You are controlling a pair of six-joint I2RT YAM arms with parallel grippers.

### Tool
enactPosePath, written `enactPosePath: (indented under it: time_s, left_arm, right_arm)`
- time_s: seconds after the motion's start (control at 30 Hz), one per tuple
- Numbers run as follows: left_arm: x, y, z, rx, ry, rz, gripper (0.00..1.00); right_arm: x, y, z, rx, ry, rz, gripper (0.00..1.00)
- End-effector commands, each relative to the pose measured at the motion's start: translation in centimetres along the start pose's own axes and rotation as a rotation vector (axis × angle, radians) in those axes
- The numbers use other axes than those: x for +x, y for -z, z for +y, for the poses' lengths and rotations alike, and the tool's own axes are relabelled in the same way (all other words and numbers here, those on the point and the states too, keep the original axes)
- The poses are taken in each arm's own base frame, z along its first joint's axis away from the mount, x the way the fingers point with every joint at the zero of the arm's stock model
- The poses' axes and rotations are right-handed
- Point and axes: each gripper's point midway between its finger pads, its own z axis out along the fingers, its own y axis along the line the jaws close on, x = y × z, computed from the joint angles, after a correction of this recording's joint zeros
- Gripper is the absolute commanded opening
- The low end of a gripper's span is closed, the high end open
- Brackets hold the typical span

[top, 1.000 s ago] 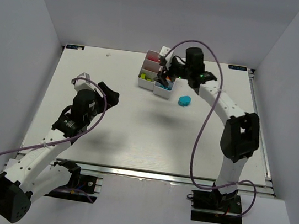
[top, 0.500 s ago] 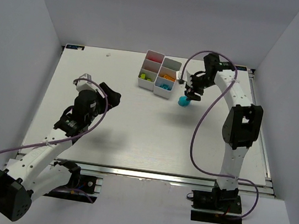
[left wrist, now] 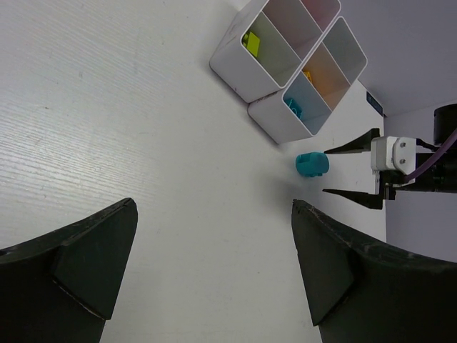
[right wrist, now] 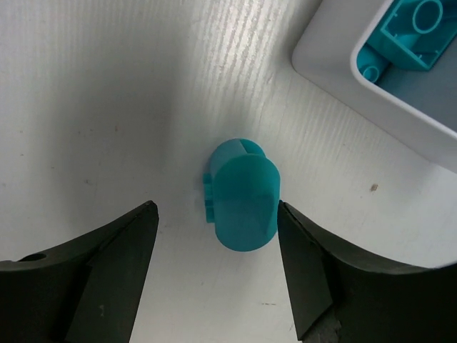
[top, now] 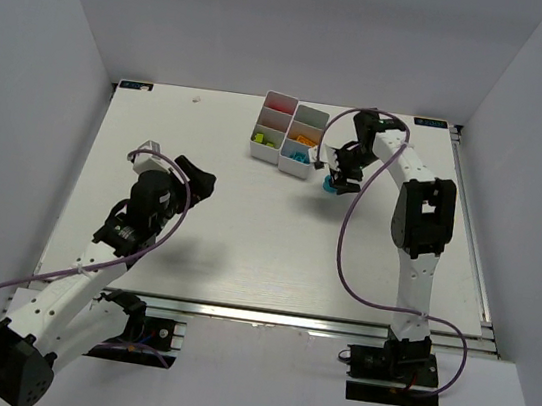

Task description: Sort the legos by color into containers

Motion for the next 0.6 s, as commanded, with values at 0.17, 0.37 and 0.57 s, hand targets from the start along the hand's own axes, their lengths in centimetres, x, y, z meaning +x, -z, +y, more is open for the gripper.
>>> enactPosePath:
  time_s: [0.17, 0.37, 0.57]
  left_arm:
    - [0.0, 0.1, 0.3, -0.011, 0.005, 0.000, 0.98]
    - [0.0, 0.1, 0.5, -0.019, 0.002, 0.000, 0.98]
    - [-0.2, 0.4, 0.6, -0.024, 0.008, -0.010, 0.98]
  right_arm:
    - [0.2, 0.3, -2.5, 0.088, 0.020, 0.023, 0.77]
    - [0.4, -1.5, -2.2, 0.043, 0.021, 0.031, 0.77]
    - [0.9, -2.7, -1.9, 0.016, 0.023, 0.050, 0.76]
